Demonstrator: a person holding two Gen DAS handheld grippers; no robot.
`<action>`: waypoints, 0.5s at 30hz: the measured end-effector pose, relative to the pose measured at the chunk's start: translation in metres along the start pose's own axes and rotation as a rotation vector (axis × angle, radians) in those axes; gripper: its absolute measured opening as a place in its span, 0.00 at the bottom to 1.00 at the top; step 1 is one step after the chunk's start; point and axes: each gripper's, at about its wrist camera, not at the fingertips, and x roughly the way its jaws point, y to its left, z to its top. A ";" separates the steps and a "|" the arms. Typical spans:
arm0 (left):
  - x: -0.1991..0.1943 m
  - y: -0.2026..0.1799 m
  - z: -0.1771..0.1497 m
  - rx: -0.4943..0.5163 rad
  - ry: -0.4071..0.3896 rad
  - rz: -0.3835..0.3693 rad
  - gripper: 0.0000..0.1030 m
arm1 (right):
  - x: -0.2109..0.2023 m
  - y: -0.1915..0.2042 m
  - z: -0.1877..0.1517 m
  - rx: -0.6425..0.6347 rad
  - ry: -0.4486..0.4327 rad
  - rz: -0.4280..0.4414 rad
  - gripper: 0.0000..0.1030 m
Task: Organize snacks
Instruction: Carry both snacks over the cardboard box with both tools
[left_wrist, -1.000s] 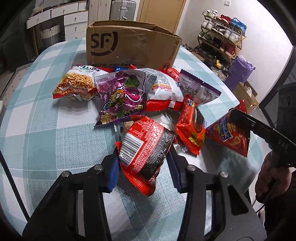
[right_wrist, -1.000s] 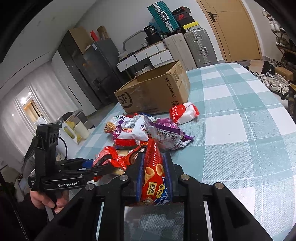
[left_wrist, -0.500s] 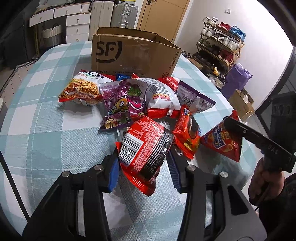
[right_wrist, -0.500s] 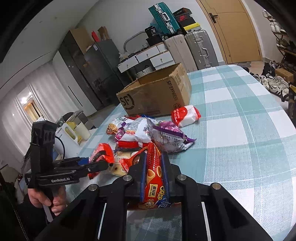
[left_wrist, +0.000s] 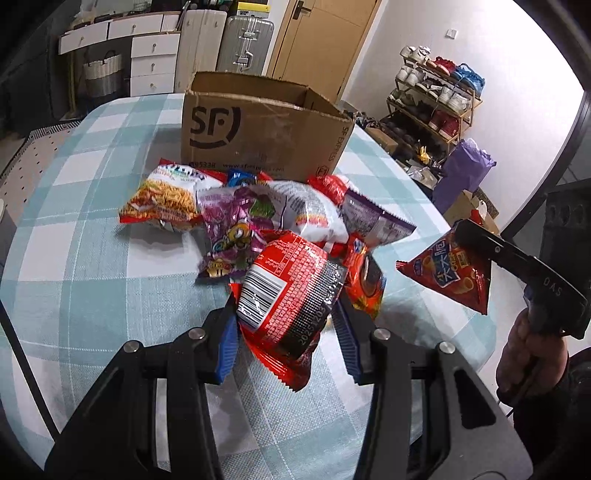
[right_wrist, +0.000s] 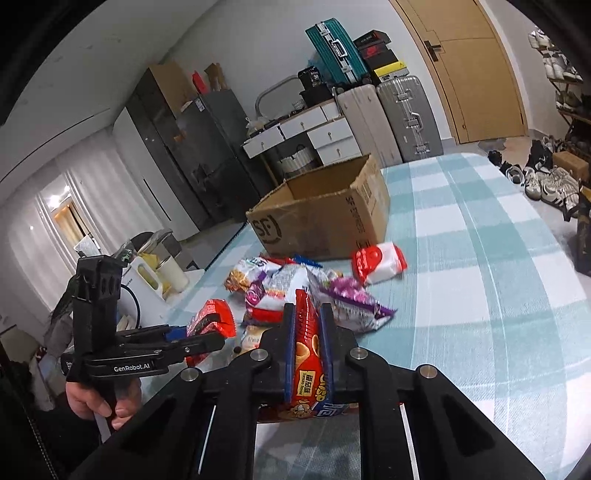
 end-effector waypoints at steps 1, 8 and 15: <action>-0.002 0.000 0.002 0.002 -0.004 -0.001 0.42 | -0.001 0.001 0.003 -0.001 -0.002 0.004 0.11; -0.012 -0.002 0.025 0.001 -0.032 -0.008 0.42 | -0.002 0.011 0.028 -0.033 -0.030 0.025 0.11; -0.023 -0.006 0.063 0.018 -0.067 -0.008 0.42 | 0.008 0.027 0.068 -0.075 -0.054 0.059 0.11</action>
